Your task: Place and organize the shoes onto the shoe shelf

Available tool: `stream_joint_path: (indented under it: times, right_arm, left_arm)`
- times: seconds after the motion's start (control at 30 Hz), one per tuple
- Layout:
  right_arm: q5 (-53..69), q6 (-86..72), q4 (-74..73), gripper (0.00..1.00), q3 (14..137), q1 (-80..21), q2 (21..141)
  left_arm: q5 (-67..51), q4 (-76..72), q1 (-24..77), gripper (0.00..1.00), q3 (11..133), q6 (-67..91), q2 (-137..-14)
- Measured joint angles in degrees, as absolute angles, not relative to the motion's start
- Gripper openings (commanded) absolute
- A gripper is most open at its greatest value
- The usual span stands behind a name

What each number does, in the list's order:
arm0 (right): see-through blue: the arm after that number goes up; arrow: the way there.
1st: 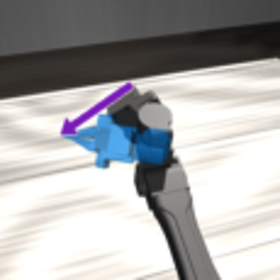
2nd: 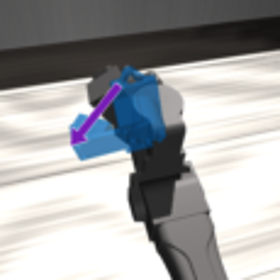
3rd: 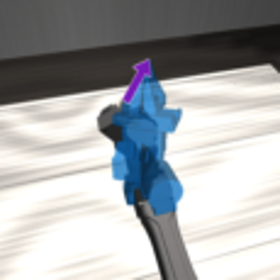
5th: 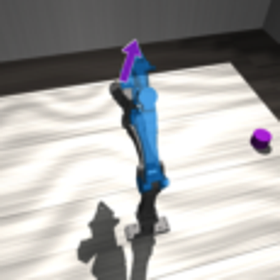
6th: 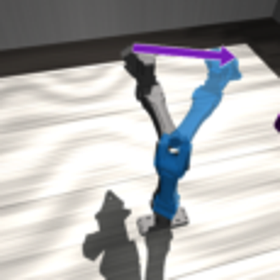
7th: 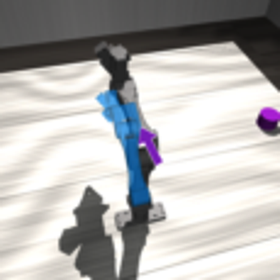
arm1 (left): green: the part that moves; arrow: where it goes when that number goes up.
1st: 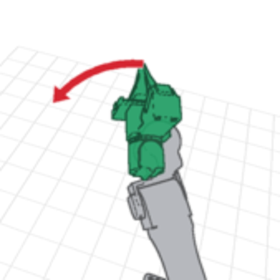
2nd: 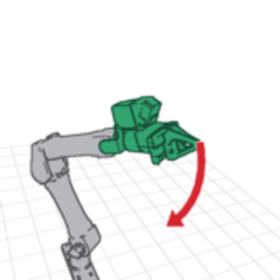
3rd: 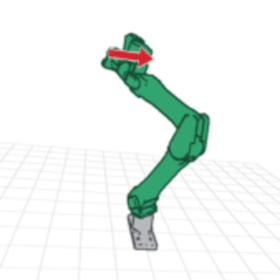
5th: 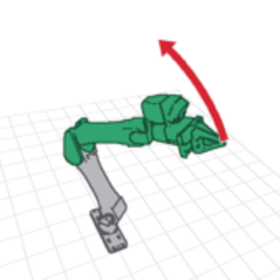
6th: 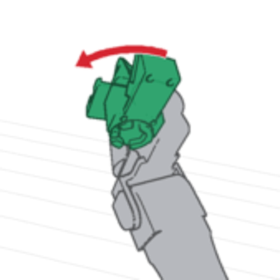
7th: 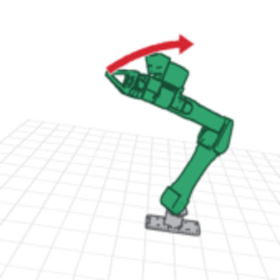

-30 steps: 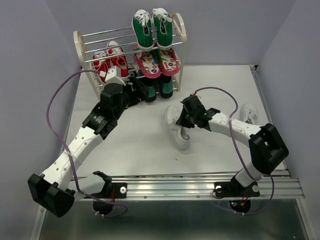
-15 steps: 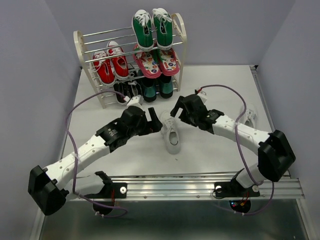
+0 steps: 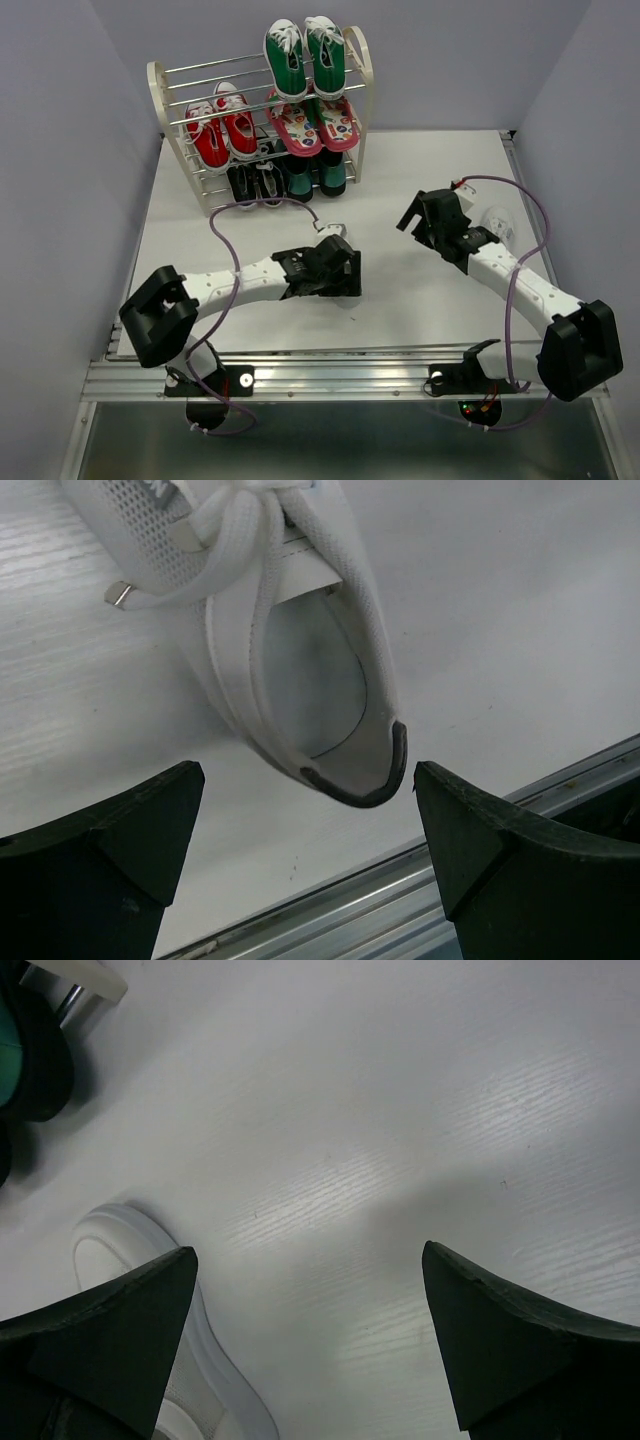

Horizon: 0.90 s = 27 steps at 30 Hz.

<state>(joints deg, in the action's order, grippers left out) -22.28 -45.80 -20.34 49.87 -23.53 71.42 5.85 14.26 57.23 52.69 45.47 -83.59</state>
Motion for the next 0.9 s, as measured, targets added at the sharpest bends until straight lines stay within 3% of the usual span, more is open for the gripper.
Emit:
stream_joint_path:
  times: [0.2, 0.27, 0.37, 0.43, 0.53, 0.57, 0.6, 0.63, 0.9]
  right_arm:
    - [-22.0, -42.9, -20.6, 1.0, 49.8, -23.6, 72.8]
    - [-22.0, -42.2, -20.6, 1.0, 49.8, -23.6, 73.1]
    - [-22.1, -41.2, -20.7, 1.0, 49.8, -23.5, 73.2]
    - [-22.1, -40.6, -20.6, 1.0, 49.8, -23.4, 73.2]
    - [-22.5, -39.8, -20.7, 1.0, 49.8, -23.0, 73.2]
    - [-22.7, -39.6, -20.7, 1.0, 49.8, -22.9, 73.2]
    - [-22.8, -39.5, -20.7, 1.0, 49.8, -22.8, 73.2]
    - [-23.0, -39.3, -20.7, 1.0, 49.8, -22.6, 73.2]
    - [-24.2, -37.9, -20.7, 1.0, 49.8, -22.0, 73.1]
  left_arm:
    - [7.5, 14.7, 59.3, 0.97, 58.5, 45.1, -90.1]
    - [8.5, 15.6, 59.6, 0.88, 60.3, 45.1, -91.3]
    - [10.4, 17.9, 59.6, 0.53, 62.8, 45.2, -93.4]
    - [10.6, 18.7, 59.6, 0.47, 63.9, 45.5, -94.7]
    - [11.5, 20.9, 59.7, 0.48, 65.8, 45.6, -96.0]
    - [11.6, 21.6, 59.7, 0.43, 66.2, 45.8, -96.3]
    - [11.8, 22.2, 59.7, 0.08, 66.7, 45.9, -96.6]
    - [11.9, 22.5, 59.8, 0.0, 67.0, 45.9, -96.7]
    - [13.0, 23.6, 60.3, 0.0, 67.7, 45.4, -97.0]
